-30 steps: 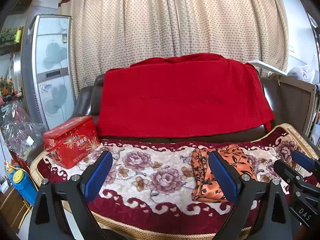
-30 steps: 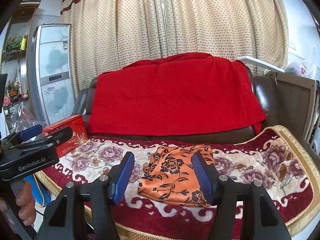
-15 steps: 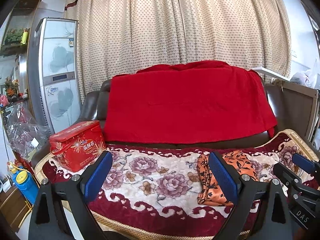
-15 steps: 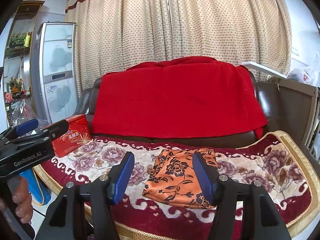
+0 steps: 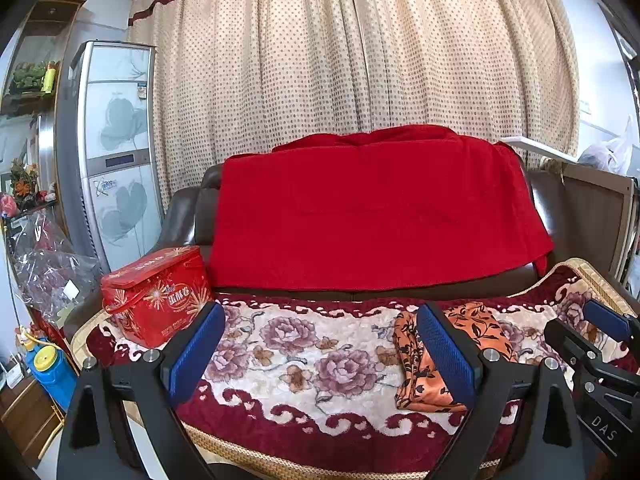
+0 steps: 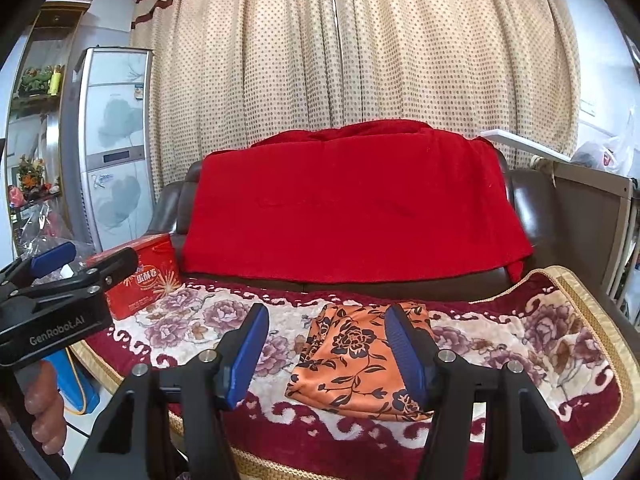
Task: Fold small clothes
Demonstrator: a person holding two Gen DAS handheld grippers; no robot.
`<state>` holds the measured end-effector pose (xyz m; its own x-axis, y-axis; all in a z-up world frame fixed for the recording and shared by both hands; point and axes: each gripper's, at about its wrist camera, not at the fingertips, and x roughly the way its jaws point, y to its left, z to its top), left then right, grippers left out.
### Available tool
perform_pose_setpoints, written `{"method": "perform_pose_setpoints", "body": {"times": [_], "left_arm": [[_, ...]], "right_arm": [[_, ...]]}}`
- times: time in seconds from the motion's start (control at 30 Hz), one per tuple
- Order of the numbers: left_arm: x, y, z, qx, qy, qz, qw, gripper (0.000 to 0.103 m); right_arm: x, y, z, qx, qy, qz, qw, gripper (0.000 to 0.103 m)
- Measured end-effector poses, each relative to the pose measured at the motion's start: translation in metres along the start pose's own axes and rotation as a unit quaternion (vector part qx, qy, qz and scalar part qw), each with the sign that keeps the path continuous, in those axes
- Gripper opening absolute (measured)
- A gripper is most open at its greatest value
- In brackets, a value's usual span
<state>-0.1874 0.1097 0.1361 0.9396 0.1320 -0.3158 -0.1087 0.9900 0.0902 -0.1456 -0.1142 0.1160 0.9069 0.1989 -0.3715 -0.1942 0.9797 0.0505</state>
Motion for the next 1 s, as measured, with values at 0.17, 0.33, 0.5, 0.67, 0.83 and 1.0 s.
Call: {"method": "perform_pose_setpoints", "body": {"times": [0.17,0.33,0.5,0.67,0.83,1.0], "left_arm": [[0.0,0.0,0.0,0.003,-0.002,0.003,1.0,0.097],[0.003,-0.001,-0.003,0.005,0.002,0.004,1.0,0.097],[0.009,-0.001,-0.007,0.005,0.009,0.0,0.9999,0.097],[0.022,0.0,-0.012,0.004,0.023,0.0,0.9997,0.097],[0.045,0.004,-0.014,0.001,0.04,0.003,0.9992,0.097],[0.079,0.007,-0.012,-0.01,0.051,-0.004,0.9986,0.097]], "right_arm": [[0.001,0.001,-0.001,-0.003,0.0,-0.003,1.0,0.064],[0.004,0.002,-0.003,-0.003,0.005,-0.003,1.0,0.064],[0.009,0.004,-0.006,-0.003,0.01,-0.004,1.0,0.064],[0.022,0.007,-0.007,-0.007,0.022,-0.009,1.0,0.064],[0.043,0.004,-0.006,-0.002,0.032,-0.012,0.999,0.064],[0.074,-0.004,-0.003,-0.001,0.049,-0.017,0.999,0.064]]}}
